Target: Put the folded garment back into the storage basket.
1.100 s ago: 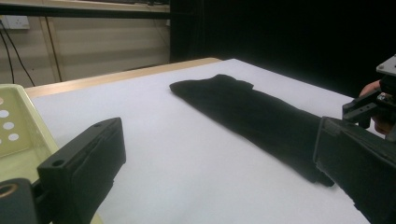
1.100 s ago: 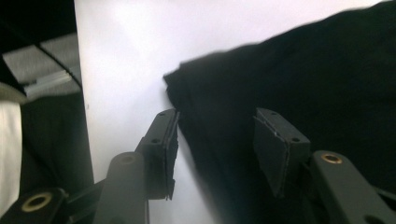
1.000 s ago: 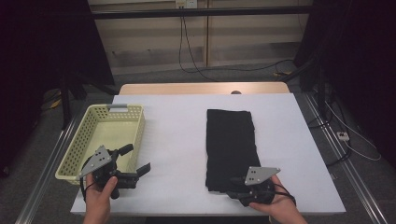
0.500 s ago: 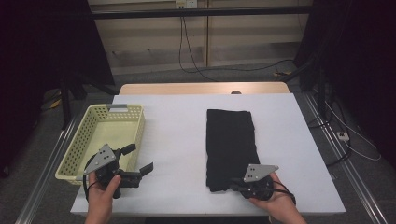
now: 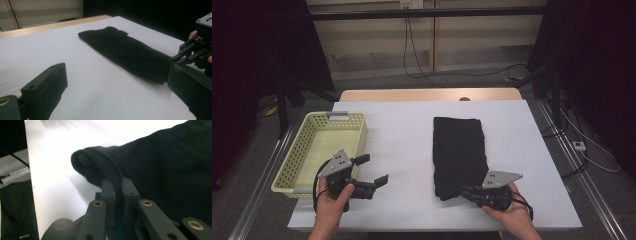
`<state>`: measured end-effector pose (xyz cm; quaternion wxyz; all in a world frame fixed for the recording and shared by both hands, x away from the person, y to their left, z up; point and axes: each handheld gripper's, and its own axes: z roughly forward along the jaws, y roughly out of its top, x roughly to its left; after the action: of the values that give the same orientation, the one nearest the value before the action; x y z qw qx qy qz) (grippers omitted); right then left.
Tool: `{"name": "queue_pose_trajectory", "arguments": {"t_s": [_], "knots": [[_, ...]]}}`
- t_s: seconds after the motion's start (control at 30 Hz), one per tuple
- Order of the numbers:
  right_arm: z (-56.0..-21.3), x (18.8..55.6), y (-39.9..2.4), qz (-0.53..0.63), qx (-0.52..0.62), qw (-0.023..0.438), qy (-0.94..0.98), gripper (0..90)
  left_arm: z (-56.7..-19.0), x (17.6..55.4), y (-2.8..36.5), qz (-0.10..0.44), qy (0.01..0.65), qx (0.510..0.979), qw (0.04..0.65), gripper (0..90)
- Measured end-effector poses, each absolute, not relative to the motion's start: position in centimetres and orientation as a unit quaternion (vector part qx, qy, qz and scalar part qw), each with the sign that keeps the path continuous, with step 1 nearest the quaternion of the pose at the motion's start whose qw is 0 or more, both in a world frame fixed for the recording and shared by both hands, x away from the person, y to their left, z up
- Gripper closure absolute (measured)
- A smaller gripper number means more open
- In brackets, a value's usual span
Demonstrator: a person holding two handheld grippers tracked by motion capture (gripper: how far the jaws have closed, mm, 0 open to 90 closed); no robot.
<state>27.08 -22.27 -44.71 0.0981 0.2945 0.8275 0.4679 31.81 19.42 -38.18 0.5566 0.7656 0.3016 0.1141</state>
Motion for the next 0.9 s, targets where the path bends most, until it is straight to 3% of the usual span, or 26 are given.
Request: {"name": "queue_pose_trajectory", "arguments": {"t_s": [0.9], "knots": [[-44.5, 26.4, -22.6, 0.487, 0.277, 0.078, 0.825, 83.0, -39.4, 38.3, 10.5, 0.07, 0.337, 0.795, 0.5, 3.7]]}}
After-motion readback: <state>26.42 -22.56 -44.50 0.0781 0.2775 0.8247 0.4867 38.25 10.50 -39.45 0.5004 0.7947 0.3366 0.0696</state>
